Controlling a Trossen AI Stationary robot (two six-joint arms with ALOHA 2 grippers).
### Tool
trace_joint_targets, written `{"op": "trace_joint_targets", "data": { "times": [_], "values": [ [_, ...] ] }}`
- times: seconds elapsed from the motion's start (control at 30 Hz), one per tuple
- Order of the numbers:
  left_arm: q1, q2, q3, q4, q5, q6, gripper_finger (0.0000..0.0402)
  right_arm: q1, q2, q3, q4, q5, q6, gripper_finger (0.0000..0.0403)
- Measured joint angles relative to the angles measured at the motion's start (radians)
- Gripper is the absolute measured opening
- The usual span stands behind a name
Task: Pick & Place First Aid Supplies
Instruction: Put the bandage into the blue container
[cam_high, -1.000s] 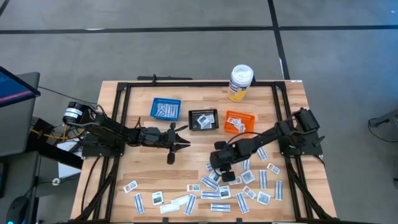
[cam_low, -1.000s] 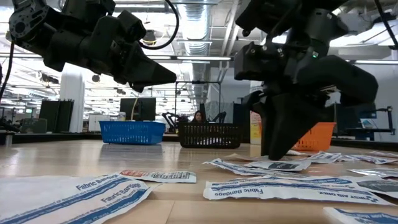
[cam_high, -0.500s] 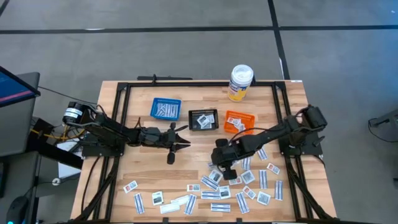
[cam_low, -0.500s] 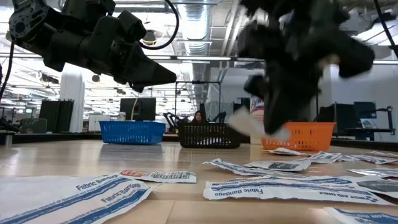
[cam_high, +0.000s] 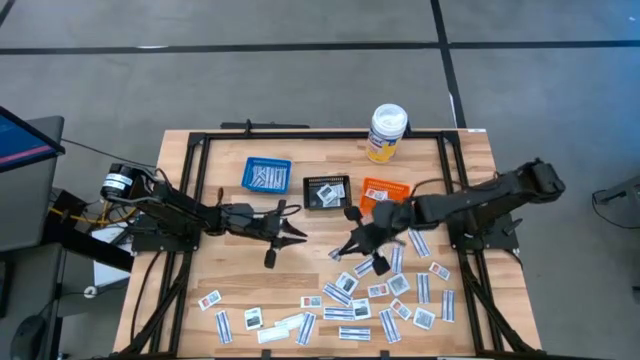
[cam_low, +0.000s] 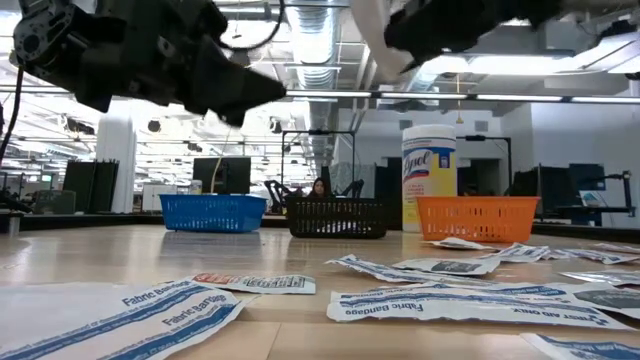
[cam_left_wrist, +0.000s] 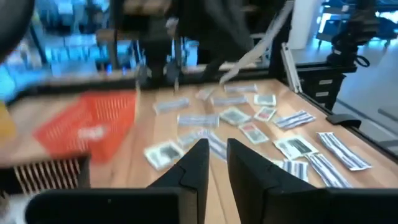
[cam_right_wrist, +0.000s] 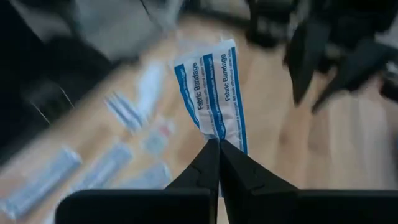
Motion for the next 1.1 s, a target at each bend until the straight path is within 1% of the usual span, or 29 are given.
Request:
{"op": "trace_joint_targets", "data": {
  "times": [0.07,0.1,0.17,0.27,0.37,0.43,0.5,0.63,0.73,0.87,1.0,1.1],
  "values": [
    [0.0,0.0,0.0,0.023,0.003,0.052,0.0074,-0.052,0.01,-0.077,0.19,-0.056,0.035,0.0001],
    [0.001,0.0,0.003,0.025,0.003,0.071,0.0082,-0.074,0.027,-0.106,0.271,-0.055,0.068,0.0001],
    [0.008,0.0,0.015,0.024,0.003,0.092,0.0101,-0.115,0.069,-0.141,0.371,-0.061,0.139,0.0001],
    [0.023,0.0,0.036,0.025,0.003,0.096,0.0134,-0.151,0.161,-0.148,0.515,-0.115,0.222,0.0001],
    [0.041,0.0,0.05,0.024,0.003,0.092,0.0165,-0.163,0.264,-0.133,0.667,-0.231,0.278,0.0],
    [0.046,0.0,0.052,0.013,0.002,0.087,0.0181,-0.166,0.323,-0.109,0.723,-0.289,0.316,0.0001],
    [0.045,0.0,0.052,-0.009,0.012,0.084,0.0192,-0.166,0.364,-0.076,0.736,-0.312,0.341,0.0001],
    [0.045,0.001,0.051,-0.006,0.117,0.06,0.0202,-0.173,0.427,-0.019,0.72,-0.317,0.348,0.0001],
    [0.036,0.001,0.051,-0.006,0.164,0.06,0.02,-0.178,0.43,0.002,0.68,-0.334,0.348,0.0001],
    [0.03,0.001,0.05,-0.014,0.171,0.06,0.0194,-0.18,0.416,0.003,0.657,-0.382,0.348,0.0001],
    [0.03,0.0,0.05,-0.024,0.155,0.059,0.0187,-0.178,0.397,0.003,0.653,-0.477,0.348,0.0001],
    [0.03,0.0,0.05,-0.027,0.151,0.059,0.0182,-0.17,0.391,0.004,0.657,-0.488,0.346,0.0001]
  ]
}}
